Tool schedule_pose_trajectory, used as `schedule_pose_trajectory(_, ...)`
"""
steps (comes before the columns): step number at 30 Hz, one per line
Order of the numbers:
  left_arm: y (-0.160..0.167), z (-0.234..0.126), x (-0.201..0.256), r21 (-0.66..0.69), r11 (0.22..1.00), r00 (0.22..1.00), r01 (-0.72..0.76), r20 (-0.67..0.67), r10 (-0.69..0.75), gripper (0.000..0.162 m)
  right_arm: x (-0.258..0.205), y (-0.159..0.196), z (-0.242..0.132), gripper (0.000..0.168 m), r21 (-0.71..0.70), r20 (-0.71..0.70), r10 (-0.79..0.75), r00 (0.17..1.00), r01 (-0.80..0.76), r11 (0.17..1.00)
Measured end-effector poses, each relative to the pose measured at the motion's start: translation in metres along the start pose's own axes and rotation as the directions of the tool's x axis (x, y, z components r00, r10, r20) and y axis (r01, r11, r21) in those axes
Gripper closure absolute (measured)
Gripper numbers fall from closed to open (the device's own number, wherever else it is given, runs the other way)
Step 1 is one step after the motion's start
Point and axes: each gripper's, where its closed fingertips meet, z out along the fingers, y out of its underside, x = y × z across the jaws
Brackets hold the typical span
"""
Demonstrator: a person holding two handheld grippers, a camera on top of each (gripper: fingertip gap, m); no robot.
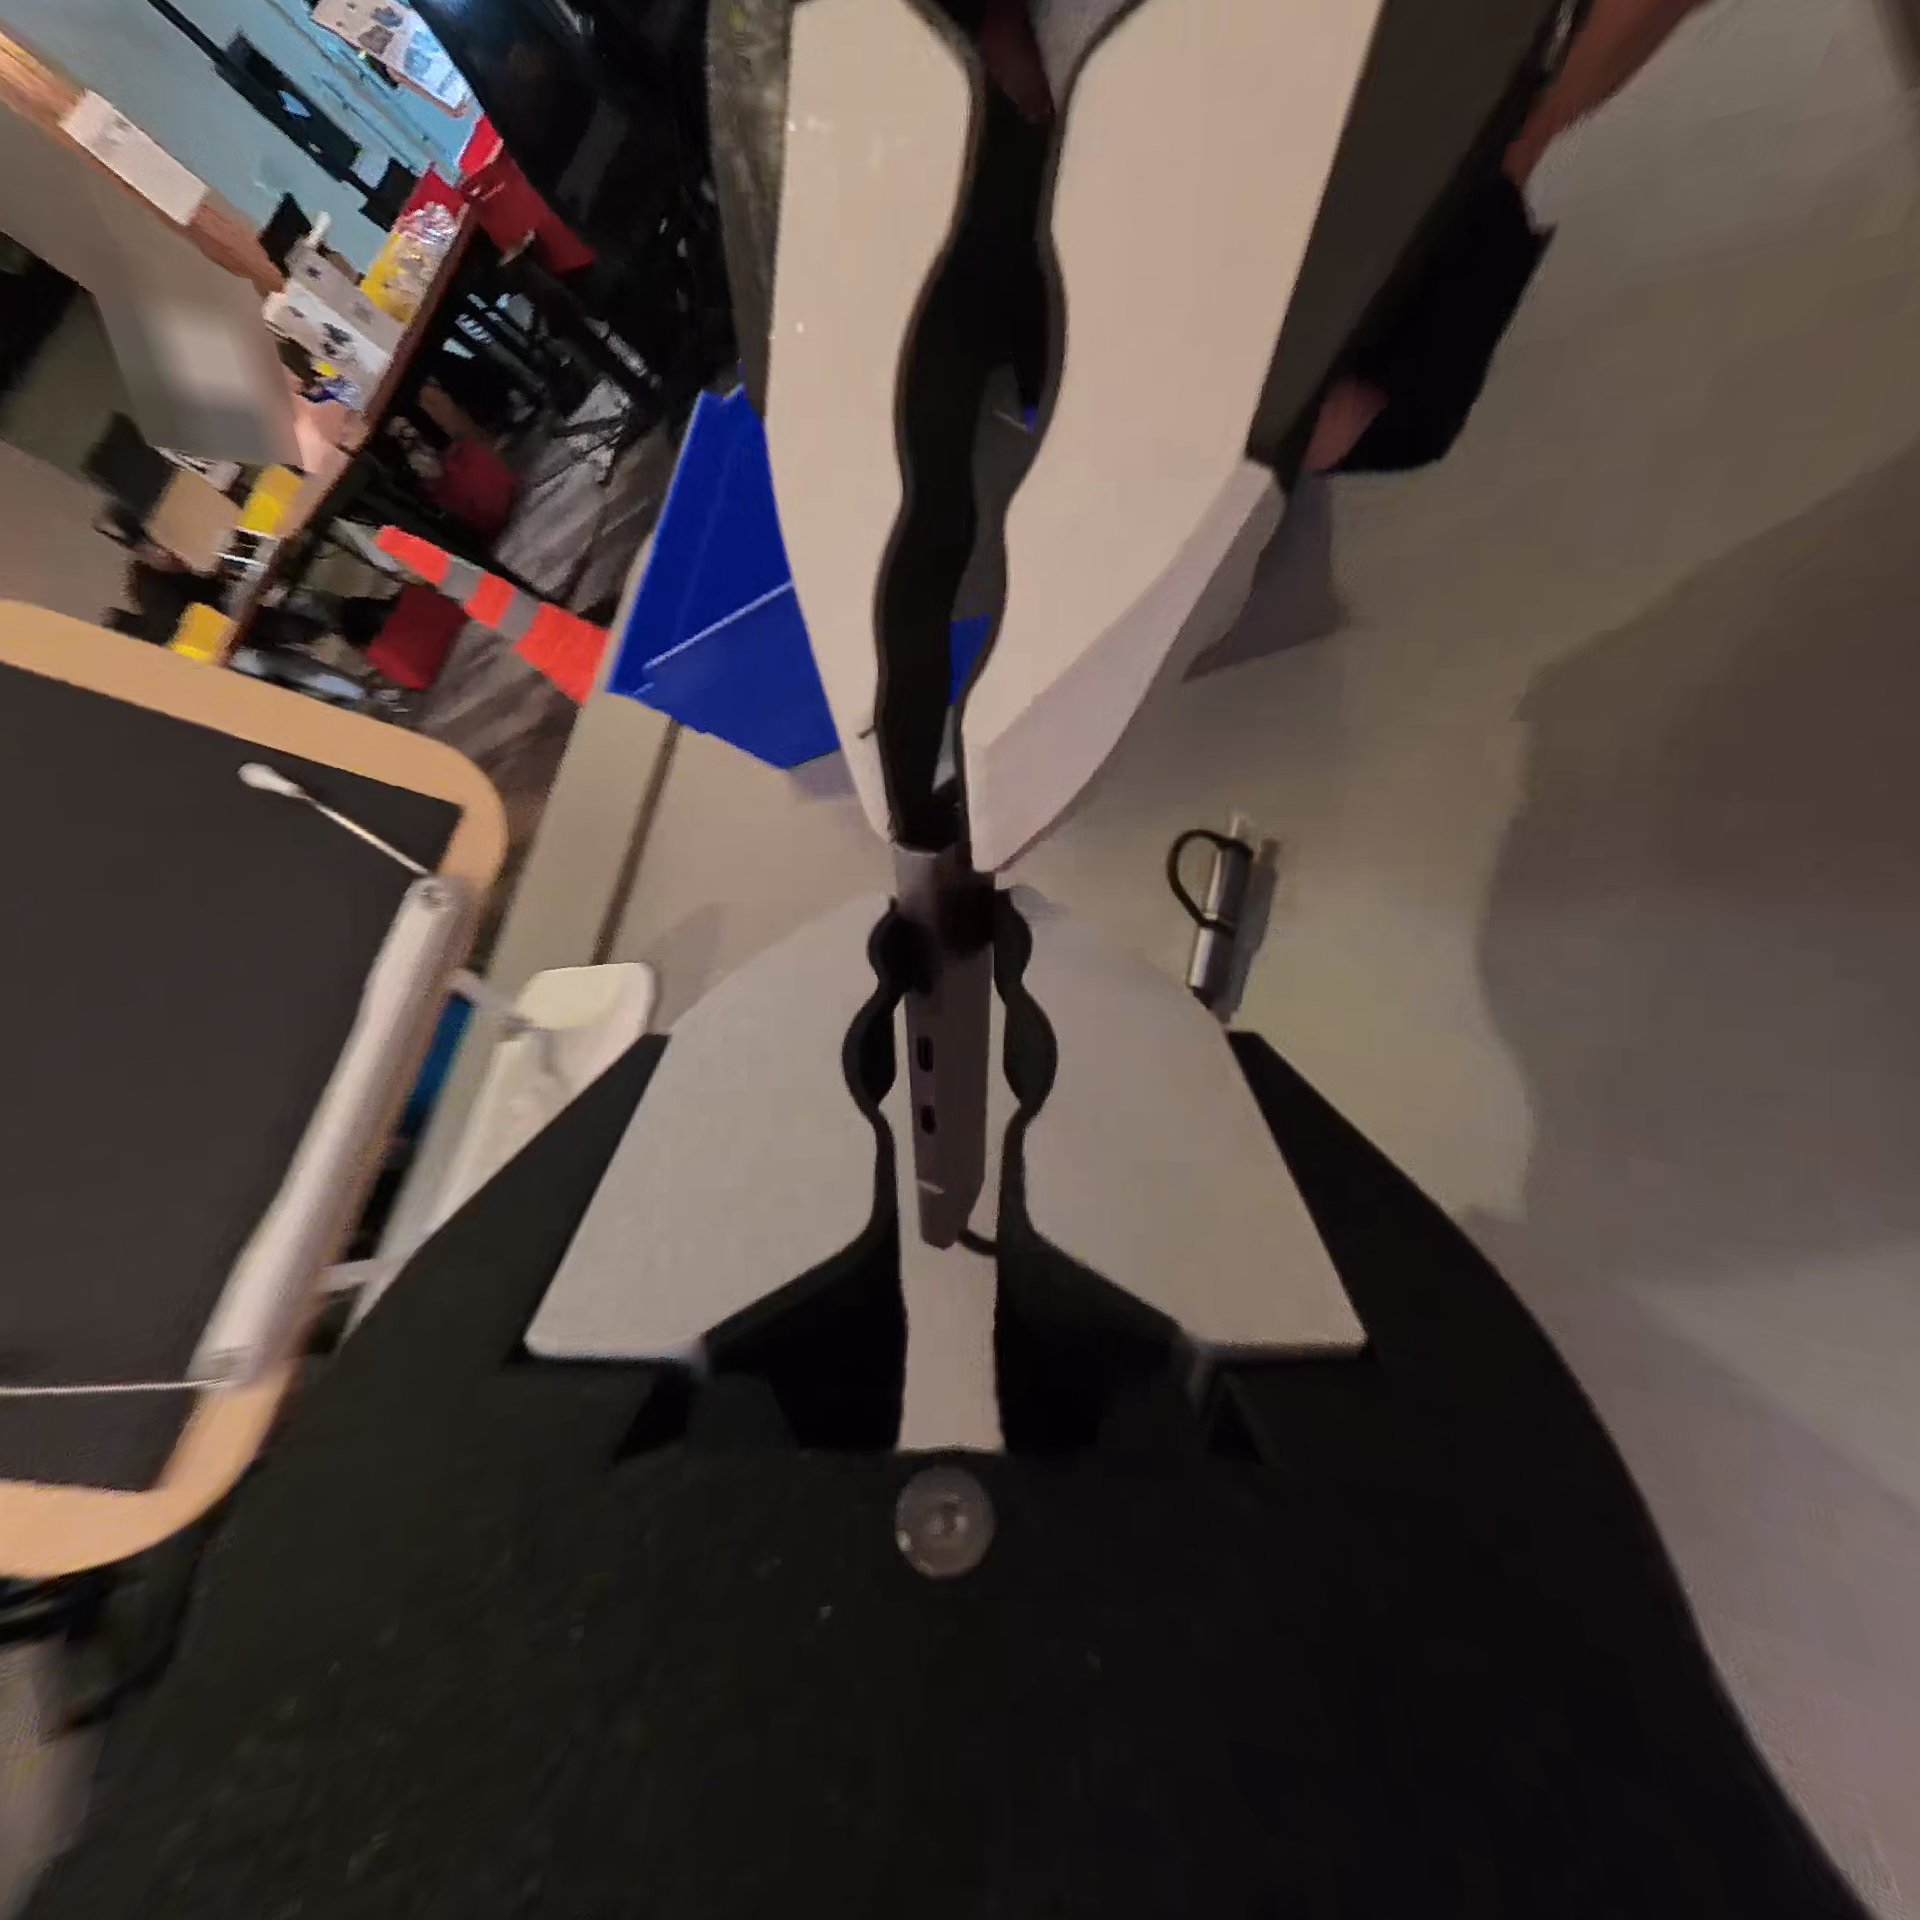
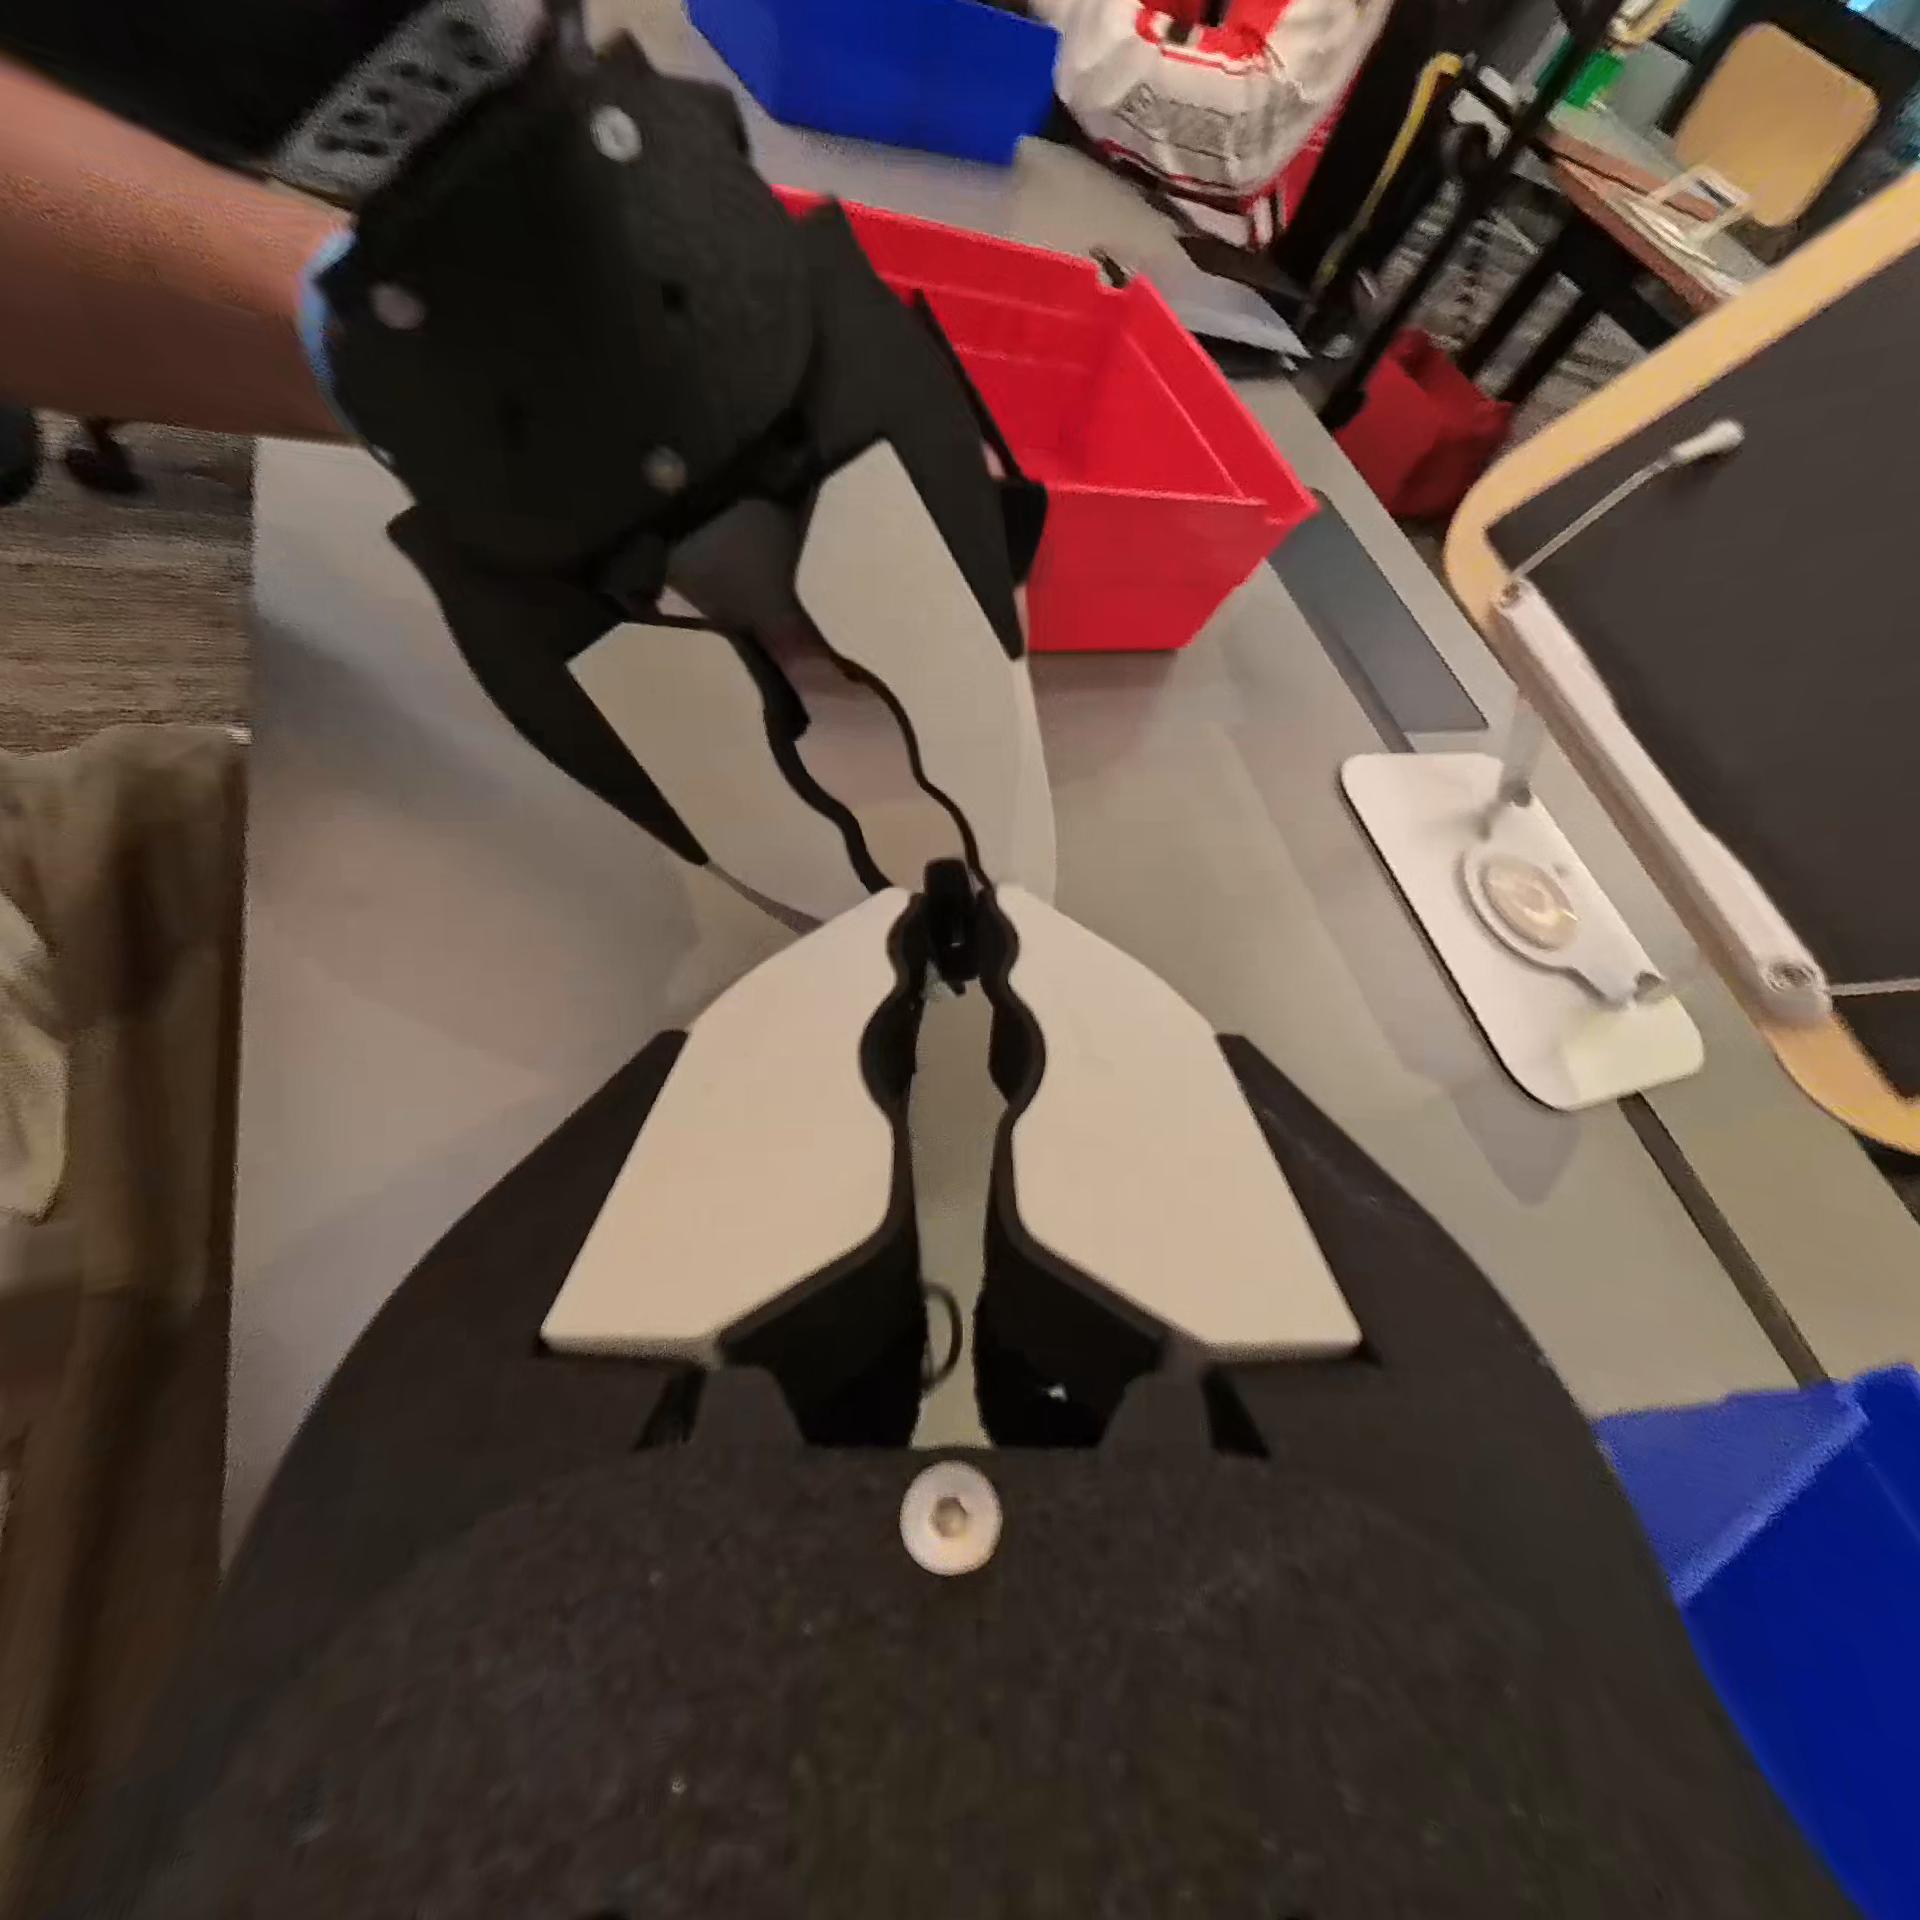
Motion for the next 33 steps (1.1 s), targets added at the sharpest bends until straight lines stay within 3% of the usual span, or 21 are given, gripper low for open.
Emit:
schedule_pose_trajectory(4,-0.002,-0.007,0.007,0.113,0.955,0.952,0.274,-0.172,-0.253,0.150,-0.005,-0.008,0.005,0.159,0.088,0.095,0.003,0.995,-0.011,0.996)
schedule_pose_trajectory(8,-0.009,-0.019,0.008,0.266,0.830,0.854,0.491,-0.334,-0.399,0.153,-0.004,-0.016,0.003,0.155,0.310,0.239,0.199,0.951,-0.269,0.912)
schedule_pose_trajectory(11,-0.011,-0.025,0.012,0.318,0.776,0.820,0.544,-0.395,-0.413,0.153,-0.012,-0.011,0.005,0.137,0.322,0.396,0.316,0.862,-0.452,0.832)
schedule_pose_trajectory(13,-0.013,-0.027,0.016,0.327,0.749,0.795,0.576,-0.435,-0.422,0.153,-0.017,-0.013,0.007,0.141,0.357,0.419,0.320,0.850,-0.478,0.802)
schedule_pose_trajectory(15,-0.015,-0.025,0.020,0.323,0.743,0.784,0.586,-0.455,-0.421,0.153,-0.021,-0.018,0.010,0.158,0.390,0.416,0.307,0.856,-0.473,0.790)
schedule_pose_trajectory(20,-0.013,-0.025,0.020,0.303,0.659,0.700,0.688,-0.517,-0.493,0.153,-0.015,-0.020,0.011,0.159,0.373,0.439,0.328,0.836,-0.502,0.780)
schedule_pose_trajectory(23,0.001,-0.019,0.030,0.249,0.662,0.674,0.707,-0.521,-0.524,0.147,0.001,-0.038,-0.007,0.159,0.457,0.454,0.337,0.825,-0.540,0.706)
schedule_pose_trajectory(26,-0.004,-0.018,0.036,0.257,0.664,0.675,0.702,-0.538,-0.505,0.153,-0.001,-0.042,-0.005,0.159,0.430,0.442,0.314,0.841,-0.505,0.748)
schedule_pose_trajectory(33,-0.003,-0.007,0.043,0.233,0.676,0.666,0.699,-0.555,-0.498,0.153,-0.007,-0.041,0.007,0.159,0.439,0.438,0.315,0.842,-0.506,0.742)
